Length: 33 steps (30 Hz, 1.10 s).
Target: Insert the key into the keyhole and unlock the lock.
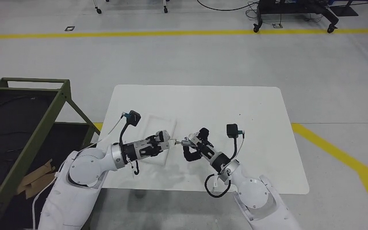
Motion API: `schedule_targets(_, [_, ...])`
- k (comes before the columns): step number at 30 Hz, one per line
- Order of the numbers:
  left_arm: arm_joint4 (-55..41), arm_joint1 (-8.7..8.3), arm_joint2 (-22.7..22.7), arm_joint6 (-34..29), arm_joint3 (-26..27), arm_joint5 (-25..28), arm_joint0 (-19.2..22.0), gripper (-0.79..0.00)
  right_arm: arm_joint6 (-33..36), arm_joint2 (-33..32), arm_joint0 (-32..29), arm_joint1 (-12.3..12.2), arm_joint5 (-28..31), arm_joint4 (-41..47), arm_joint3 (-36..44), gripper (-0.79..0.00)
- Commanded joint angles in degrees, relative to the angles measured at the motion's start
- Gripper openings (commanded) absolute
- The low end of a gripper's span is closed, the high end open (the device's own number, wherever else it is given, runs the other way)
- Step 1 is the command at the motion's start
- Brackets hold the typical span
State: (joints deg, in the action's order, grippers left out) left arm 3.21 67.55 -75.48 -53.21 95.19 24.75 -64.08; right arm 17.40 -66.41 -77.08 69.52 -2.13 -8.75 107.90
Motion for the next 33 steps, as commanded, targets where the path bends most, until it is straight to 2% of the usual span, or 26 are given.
schedule_targets(1, [-0.69, -0.04, 0.37, -0.24, -0.35, -0.39, 0.27, -0.72, 0.15, -0.13, 0.12, 0.03, -0.09, 0.07, -0.01, -0.785])
schedule_targets(3, [-1.52, -0.07, 0.8, -0.4, -0.77, -1.13, 0.55, -0.733, 0.32, -0.19, 0.14, 0.07, -0.17, 0.22, -0.01, -0.785])
schedule_targets(4, [-1.77, -0.09, 1.11, -0.71, -0.96, -1.58, 0.73, -0.785, 0.37, -0.23, 0.16, 0.09, -0.13, 0.27, -0.03, -0.785])
schedule_targets(27, [-1.68, -0.15, 1.61, -1.41, -1.3, -2.48, 1.33, -0.785, 0.37, -0.23, 0.16, 0.09, -0.13, 0.27, -0.03, -0.785])
schedule_targets(33, [8.89, -0.73, 1.27, 2.62, 2.16, 2.94, -0.32, -0.785, 4.3, -0.81, 0.63, 0.27, -4.47, 6.1, -0.8, -0.785])
